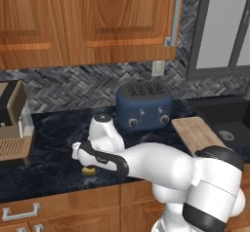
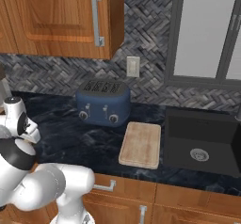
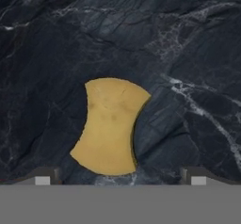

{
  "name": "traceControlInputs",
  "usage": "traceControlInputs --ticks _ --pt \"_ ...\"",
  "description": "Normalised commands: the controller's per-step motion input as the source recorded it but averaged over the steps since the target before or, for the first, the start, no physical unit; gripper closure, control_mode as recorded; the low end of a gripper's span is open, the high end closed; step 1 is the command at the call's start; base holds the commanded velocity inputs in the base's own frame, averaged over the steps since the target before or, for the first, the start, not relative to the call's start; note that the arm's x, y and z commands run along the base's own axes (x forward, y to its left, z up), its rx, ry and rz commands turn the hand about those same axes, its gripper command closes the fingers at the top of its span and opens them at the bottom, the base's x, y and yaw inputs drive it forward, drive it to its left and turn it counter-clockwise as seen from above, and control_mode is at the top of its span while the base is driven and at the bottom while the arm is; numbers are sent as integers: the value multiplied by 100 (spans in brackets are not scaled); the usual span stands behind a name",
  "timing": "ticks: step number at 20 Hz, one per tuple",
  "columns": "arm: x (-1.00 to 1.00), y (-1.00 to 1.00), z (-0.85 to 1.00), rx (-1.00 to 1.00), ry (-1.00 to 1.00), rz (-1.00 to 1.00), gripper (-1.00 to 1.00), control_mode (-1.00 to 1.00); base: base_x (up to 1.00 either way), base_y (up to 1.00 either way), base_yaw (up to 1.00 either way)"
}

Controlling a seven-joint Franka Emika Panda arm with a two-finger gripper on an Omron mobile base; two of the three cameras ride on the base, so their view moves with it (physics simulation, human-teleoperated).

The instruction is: Pick up the sponge from the counter and clean the cutting board by briefly scrubbing or pressing down on the cutting board. Once finished, release the sponge.

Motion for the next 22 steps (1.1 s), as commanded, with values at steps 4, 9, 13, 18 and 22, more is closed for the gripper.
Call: traceControlInputs --ticks 4,9,13,18,22 --pt "3 8 -11 0 2 0 -100 -100 0 0 0" --pt "17 20 -16 -2 3 0 -100 -100 0 0 0" --pt "15 11 -15 -4 3 0 -100 -100 0 0 0" --pt "19 2 -9 -6 3 0 -100 -100 0 0 0" --pt "12 0 -6 -7 5 0 -100 -100 0 0 0"
